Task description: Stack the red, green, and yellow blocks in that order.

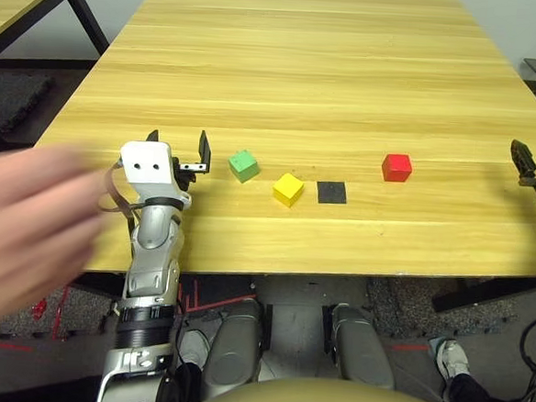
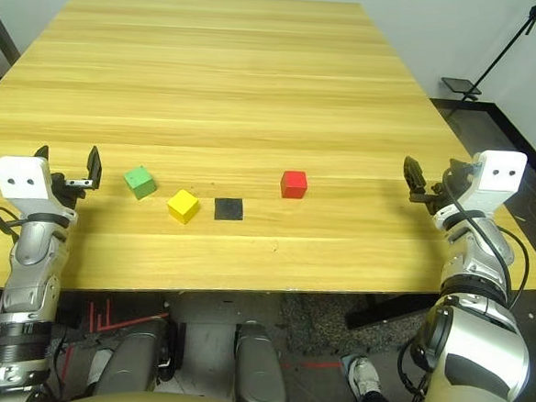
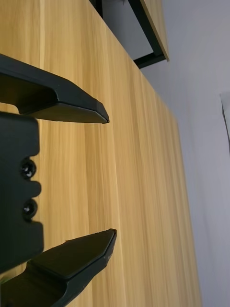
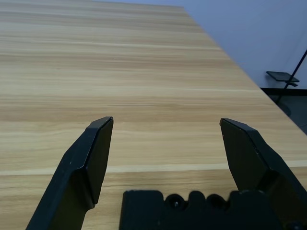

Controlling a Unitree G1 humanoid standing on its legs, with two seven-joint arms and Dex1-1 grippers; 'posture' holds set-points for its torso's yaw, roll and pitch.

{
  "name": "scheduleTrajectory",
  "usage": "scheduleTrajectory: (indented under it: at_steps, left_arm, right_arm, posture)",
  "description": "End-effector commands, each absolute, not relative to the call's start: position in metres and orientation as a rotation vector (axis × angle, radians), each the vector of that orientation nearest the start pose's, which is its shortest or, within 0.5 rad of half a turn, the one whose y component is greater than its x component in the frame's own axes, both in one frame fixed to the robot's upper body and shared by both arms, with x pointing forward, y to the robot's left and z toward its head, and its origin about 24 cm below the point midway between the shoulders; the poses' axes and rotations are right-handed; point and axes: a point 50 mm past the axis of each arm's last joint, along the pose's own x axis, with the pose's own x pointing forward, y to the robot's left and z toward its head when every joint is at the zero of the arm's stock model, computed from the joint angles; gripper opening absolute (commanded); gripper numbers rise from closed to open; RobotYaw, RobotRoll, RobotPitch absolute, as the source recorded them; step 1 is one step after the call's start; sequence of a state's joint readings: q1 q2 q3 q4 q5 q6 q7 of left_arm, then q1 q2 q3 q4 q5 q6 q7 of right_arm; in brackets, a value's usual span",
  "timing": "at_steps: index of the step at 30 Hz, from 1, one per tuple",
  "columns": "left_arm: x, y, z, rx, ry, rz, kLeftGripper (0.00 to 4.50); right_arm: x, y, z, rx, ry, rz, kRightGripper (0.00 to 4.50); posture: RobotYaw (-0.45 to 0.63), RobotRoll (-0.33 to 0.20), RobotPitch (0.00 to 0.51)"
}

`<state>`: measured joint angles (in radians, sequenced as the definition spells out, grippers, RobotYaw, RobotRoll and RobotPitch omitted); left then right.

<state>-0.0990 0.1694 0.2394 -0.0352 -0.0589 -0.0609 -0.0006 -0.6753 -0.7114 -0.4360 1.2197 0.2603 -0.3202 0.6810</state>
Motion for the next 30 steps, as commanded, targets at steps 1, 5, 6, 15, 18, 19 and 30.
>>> scheduleTrajectory:
  at_steps: [1,5,6,15,18,19,30]
  left_arm:
    - [0.261,0.234,0.094,0.117,-0.233,0.244,4.48]
    - [0.262,0.229,0.107,0.101,-0.247,0.171,4.48]
    - [0.263,0.226,0.114,0.088,-0.259,0.138,4.48]
    - [0.271,0.181,0.154,0.111,-0.094,-0.607,4.48]
    - [0.267,0.172,0.153,0.161,-0.009,-0.786,4.48]
    - [0.266,0.170,0.151,0.172,0.019,-0.824,4.48]
    - [0.262,0.152,0.148,0.310,0.093,-1.010,4.48]
  right_arm:
    - [0.309,-0.372,0.106,0.000,-0.025,0.000,4.50]
    - [0.320,-0.367,0.125,-0.051,0.008,0.097,4.50]
    - [0.324,-0.363,0.130,-0.067,0.019,0.153,4.50]
    - [0.348,-0.287,0.161,-0.237,0.284,0.947,4.50]
    - [0.350,-0.277,0.165,-0.346,0.386,1.074,4.50]
    - [0.351,-0.275,0.165,-0.392,0.419,1.098,4.50]
    - [0.368,-0.246,0.167,-0.706,0.551,1.156,4.50]
  posture:
    - [0.17,-0.153,0.078]
    - [0.16,-0.152,0.083]
    - [0.16,-0.155,0.085]
    - [0.23,-0.178,0.070]
    - [0.24,-0.177,0.072]
    - [0.26,-0.179,0.070]
    - [0.34,-0.189,0.086]
